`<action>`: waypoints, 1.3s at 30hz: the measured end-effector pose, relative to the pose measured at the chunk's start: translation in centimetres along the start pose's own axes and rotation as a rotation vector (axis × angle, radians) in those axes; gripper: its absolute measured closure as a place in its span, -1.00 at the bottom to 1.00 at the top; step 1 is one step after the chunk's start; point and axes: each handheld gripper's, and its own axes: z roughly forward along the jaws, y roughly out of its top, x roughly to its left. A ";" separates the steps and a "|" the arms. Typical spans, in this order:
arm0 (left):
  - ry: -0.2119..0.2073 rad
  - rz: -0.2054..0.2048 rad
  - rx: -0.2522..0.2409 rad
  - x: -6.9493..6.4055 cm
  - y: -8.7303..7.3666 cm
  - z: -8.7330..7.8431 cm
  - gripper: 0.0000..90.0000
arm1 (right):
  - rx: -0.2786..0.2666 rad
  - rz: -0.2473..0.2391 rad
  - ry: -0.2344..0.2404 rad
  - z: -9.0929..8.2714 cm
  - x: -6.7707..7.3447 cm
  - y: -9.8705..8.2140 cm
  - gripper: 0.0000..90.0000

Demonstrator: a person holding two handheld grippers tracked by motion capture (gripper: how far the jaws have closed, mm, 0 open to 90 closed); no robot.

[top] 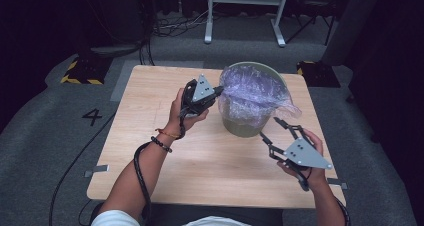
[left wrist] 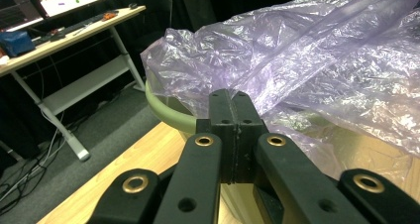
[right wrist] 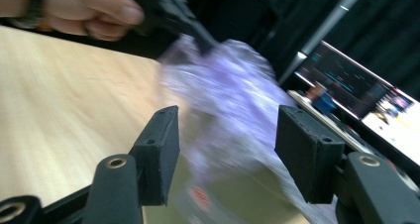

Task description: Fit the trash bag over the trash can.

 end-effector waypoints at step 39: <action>-0.039 -0.029 -0.034 -0.1 -0.4 -0.1 1.00 | 0.054 -0.024 -0.011 5.7 1.2 0.5 0.01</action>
